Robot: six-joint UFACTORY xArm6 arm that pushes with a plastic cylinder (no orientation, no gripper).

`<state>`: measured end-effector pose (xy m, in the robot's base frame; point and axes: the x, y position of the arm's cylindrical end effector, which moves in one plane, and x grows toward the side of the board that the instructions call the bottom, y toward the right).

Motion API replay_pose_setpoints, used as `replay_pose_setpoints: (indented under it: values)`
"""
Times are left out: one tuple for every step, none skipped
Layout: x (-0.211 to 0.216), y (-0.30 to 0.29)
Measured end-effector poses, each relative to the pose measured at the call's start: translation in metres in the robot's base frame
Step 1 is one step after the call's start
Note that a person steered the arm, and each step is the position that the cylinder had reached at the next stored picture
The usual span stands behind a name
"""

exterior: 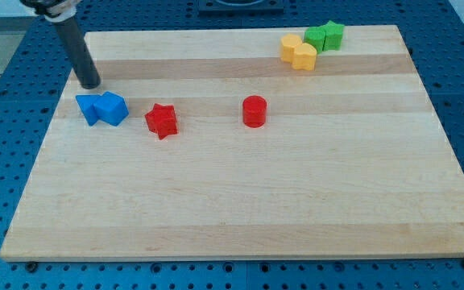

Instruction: Push blue blocks slightly towards red star

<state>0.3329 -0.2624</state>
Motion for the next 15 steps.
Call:
replay_pose_setpoints:
  values:
    - [0.043, -0.042]
    - [0.05, -0.038]
    - [0.063, -0.023]
    - [0.056, 0.013]
    - [0.052, 0.048]
    - [0.067, 0.063]
    - [0.071, 0.087]
    - [0.071, 0.108]
    - [0.067, 0.059]
    - [0.096, 0.019]
    - [0.132, 0.044]
    - [0.122, 0.063]
    - [0.099, 0.094]
    - [0.098, 0.137]
    - [0.09, 0.165]
